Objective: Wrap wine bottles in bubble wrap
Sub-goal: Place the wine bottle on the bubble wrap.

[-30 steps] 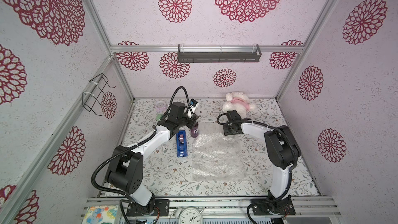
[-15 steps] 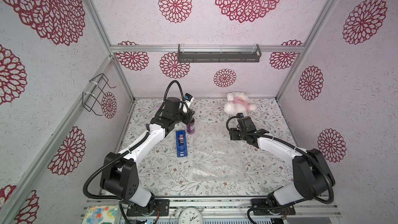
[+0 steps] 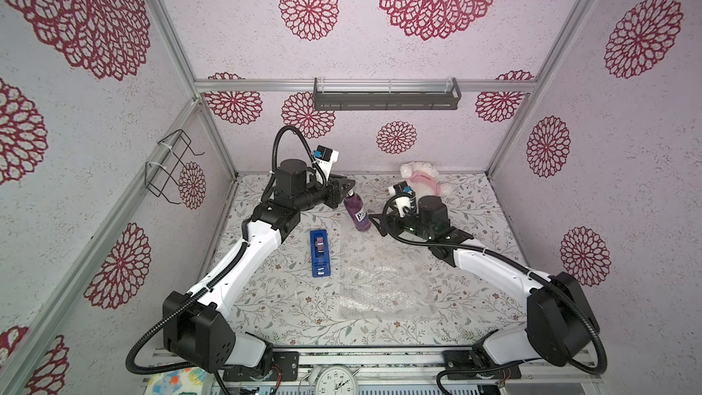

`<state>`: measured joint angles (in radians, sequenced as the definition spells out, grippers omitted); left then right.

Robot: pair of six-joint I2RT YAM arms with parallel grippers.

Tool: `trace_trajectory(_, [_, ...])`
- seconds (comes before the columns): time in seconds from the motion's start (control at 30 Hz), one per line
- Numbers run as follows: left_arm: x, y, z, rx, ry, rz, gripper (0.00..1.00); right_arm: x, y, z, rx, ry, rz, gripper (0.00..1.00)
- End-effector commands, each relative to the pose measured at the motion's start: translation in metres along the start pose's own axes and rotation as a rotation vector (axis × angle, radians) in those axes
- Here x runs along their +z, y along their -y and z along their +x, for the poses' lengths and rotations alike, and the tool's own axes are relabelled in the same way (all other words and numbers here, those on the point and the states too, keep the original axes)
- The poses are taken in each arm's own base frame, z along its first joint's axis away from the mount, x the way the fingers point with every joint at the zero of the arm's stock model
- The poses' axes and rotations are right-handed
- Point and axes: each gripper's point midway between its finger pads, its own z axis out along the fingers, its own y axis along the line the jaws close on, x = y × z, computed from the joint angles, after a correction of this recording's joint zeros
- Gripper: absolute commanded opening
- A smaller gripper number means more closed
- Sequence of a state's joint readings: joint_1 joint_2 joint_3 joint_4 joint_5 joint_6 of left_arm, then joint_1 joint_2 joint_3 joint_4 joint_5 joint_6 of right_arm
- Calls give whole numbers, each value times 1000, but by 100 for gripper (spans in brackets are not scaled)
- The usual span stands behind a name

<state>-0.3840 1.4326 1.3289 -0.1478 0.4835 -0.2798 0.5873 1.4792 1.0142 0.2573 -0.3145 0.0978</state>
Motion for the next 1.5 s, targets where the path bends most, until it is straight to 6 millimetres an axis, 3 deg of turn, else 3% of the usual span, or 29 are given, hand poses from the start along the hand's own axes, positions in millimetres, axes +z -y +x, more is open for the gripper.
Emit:
trace_trajectory(0.0, [-25, 45, -60, -26, 150, 172, 0, 6, -40, -17, -104, 11, -166, 94])
trace_trajectory(0.27, [-26, 34, -56, -101, 139, 180, 0, 15, -56, -6, -148, -40, -226, 91])
trace_trajectory(0.37, [-27, 31, -56, -134, 153, 208, 0, 16, -54, -4, -162, -50, -211, 85])
trace_trajectory(0.7, [-22, 22, -38, -160, 98, 207, 0, 17, -49, -7, -206, -90, -171, 29])
trace_trajectory(0.83, [-21, 19, -26, -158, 68, 212, 33, 12, -45, 1, -236, -140, -149, 20])
trace_trajectory(0.9, [-21, 15, -19, -145, 50, 202, 59, 4, -38, 16, -286, -216, -127, 21])
trace_trajectory(1.0, [-24, 2, -8, -145, 34, 160, 75, -11, 0, 38, -283, -371, -24, 20])
trace_trajectory(1.13, [-28, -21, 8, -182, 23, 94, 77, -39, 35, 70, -239, -518, 41, 17])
trace_trajectory(1.27, [-19, -50, 46, -269, -62, -2, 75, -61, 52, 107, -306, -679, 120, 17])
trace_trajectory(1.47, [16, -81, 122, -463, -303, -73, 54, -97, 62, 156, -398, -929, 182, 17])
